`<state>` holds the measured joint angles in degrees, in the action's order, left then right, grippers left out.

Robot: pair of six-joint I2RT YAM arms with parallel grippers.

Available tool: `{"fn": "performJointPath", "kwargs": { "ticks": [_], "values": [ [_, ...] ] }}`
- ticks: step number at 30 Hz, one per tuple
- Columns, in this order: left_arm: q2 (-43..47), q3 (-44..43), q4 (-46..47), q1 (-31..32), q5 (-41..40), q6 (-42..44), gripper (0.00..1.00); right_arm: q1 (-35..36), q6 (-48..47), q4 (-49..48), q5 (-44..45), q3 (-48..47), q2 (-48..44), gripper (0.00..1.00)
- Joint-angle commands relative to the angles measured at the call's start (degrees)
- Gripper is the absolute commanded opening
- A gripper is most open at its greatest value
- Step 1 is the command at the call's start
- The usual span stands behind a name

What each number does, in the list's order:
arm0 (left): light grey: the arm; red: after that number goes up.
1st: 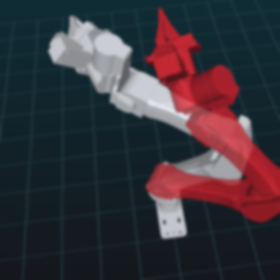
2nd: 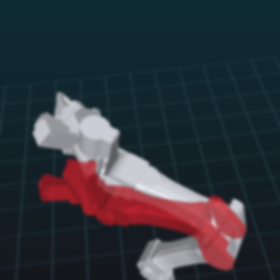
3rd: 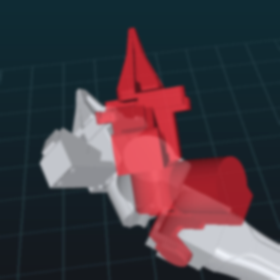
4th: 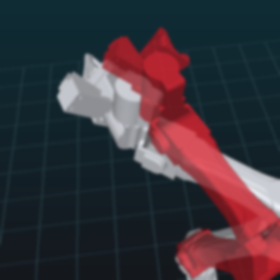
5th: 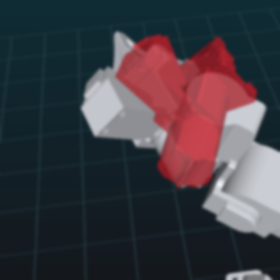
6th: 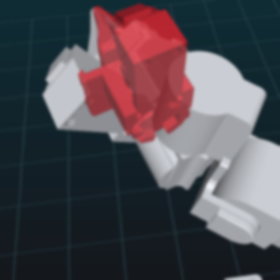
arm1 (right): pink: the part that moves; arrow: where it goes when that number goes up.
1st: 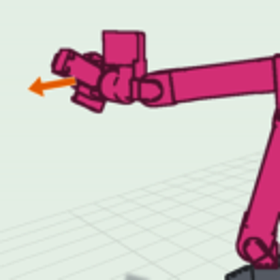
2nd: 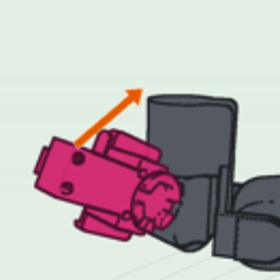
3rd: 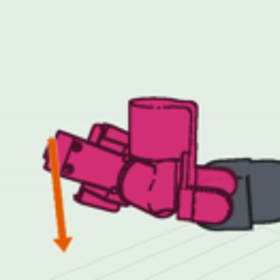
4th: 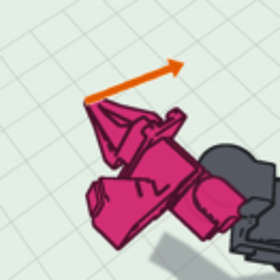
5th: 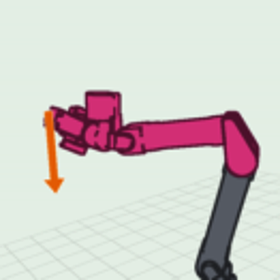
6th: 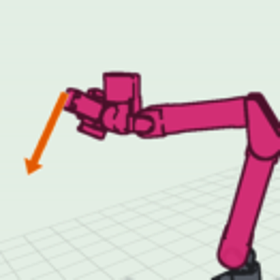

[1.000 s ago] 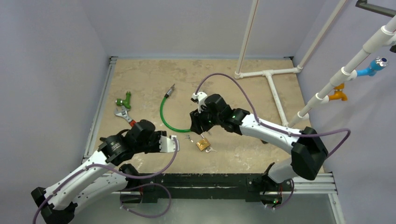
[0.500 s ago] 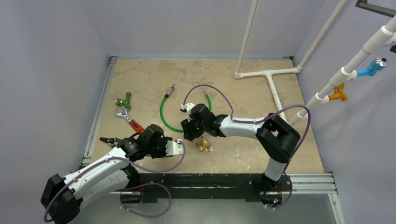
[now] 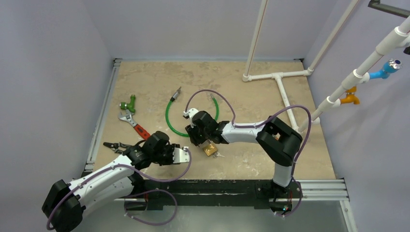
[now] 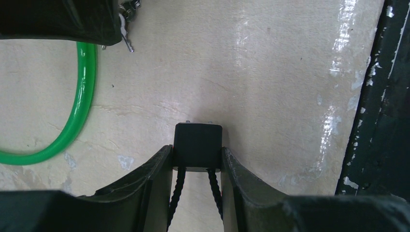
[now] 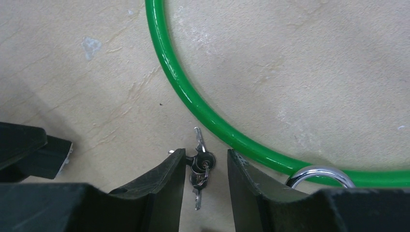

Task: Unlock with the key
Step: Place the lock at the center of the board, then pick up the key from the center of the board.

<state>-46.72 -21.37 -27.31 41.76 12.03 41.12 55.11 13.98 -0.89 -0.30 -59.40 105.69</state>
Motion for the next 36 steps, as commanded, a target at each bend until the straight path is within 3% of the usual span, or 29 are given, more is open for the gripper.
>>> {"fn": "performJointPath", "kwargs": {
  "ticks": [1, 10, 11, 18, 21, 28, 36],
  "values": [
    [0.81, 0.33, 3.25, -0.19, 4.76, -0.74, 0.24, 0.38, -1.72, 0.8, 5.04, -1.64, 0.66, 0.36],
    [2.5, -1.96, 1.08, -0.18, 5.48, -2.42, 0.73, 2.1, -1.33, 2.69, 6.93, 1.57, -1.71, 0.41],
    [2.86, -2.67, 0.08, -0.19, 5.24, -2.78, 0.75, 2.39, -1.22, 2.79, 7.22, 1.52, -1.64, 0.41],
    [8.15, -9.86, -6.3, -0.19, 3.68, -5.54, 0.76, 3.36, -1.06, 3.37, 8.03, 0.78, -0.47, 0.23],
    [9.56, -14.01, -9.15, -0.19, 2.92, -6.96, 0.76, 3.66, -0.78, 3.78, 8.3, 0.75, -0.11, 0.0],
    [11.82, -19.31, -9.09, -0.15, 1.2, -6.58, 0.75, 3.77, -0.2, 1.71, 5.45, 3.35, -3.54, 0.0],
    [10.92, -16.7, -5.48, -0.22, 2.38, -4.1, 0.73, 2.81, 2.95, -2.46, -1.86, 6.3, -11.85, 0.0]
  ]
}}
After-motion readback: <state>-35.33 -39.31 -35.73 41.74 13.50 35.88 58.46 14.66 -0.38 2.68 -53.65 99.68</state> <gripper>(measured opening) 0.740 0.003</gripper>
